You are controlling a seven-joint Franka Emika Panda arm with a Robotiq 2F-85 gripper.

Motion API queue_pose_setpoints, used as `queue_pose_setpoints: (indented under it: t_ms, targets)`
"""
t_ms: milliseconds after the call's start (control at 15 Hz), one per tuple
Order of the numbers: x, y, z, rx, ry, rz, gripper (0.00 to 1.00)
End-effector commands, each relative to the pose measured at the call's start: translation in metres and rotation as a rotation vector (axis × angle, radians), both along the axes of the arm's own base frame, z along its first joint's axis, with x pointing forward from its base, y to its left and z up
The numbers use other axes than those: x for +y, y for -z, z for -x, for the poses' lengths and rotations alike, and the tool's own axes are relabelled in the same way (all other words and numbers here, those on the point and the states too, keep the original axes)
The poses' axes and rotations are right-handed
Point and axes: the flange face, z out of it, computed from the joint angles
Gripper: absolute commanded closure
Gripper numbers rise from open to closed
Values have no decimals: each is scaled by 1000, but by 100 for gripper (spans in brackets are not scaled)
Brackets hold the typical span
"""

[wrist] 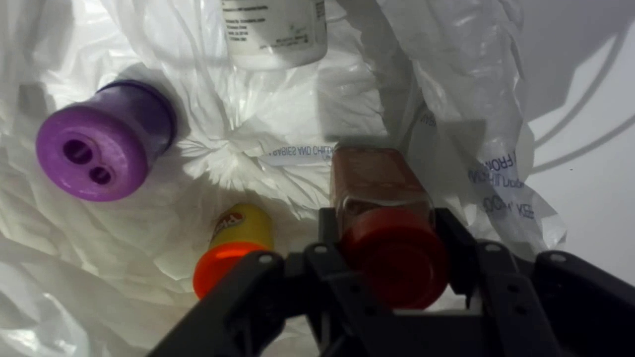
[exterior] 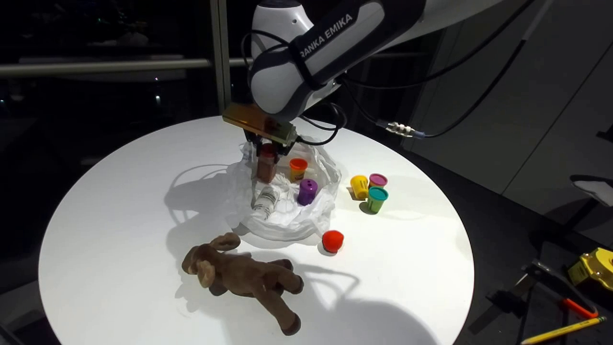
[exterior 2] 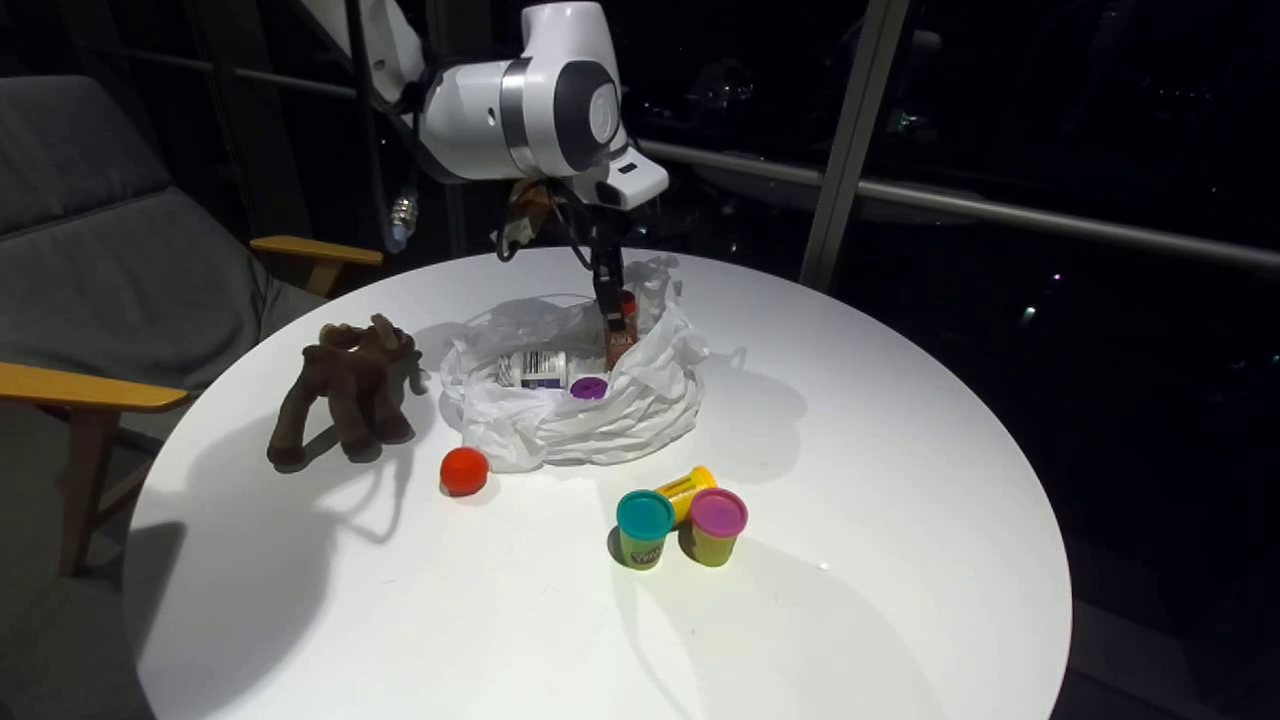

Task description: Pick the objects on the table and put them in the plastic bag

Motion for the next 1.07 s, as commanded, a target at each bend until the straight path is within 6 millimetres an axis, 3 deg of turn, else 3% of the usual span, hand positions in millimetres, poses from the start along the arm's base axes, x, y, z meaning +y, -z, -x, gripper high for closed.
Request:
queue_pose_setpoints:
  t_ms: [0,200,400,667,867,1000]
  targets:
    - [3,-5,-9,64,-21,-12,21]
    - [8,-17,1,173,-59,-20,1]
    - [10,-46,12,180,-59,-31,0]
    - [12,-84,42,174,-87,-51,0]
    - [15,-87,72,229,-246,-84,0]
    - [18,-77,96,272,-342,-116,0]
